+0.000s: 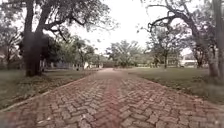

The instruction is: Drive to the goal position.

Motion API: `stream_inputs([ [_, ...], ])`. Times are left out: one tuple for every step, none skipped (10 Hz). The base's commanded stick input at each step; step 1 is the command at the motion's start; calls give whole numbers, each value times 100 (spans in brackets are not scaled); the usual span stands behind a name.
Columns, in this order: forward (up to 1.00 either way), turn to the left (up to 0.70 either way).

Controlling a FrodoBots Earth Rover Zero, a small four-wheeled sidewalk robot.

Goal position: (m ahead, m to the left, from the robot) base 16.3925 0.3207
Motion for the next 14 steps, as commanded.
stream_inputs([
  [70, 0],
  [70, 0],
  [70, 0],
  [70, 0],
  [70, 0],
  [70, 0],
  [70, 0],
  [70, 0],
  [70, 0],
  [70, 0],
  [70, 0],
  [70, 0],
  [70, 0],
  [70, 0],
])
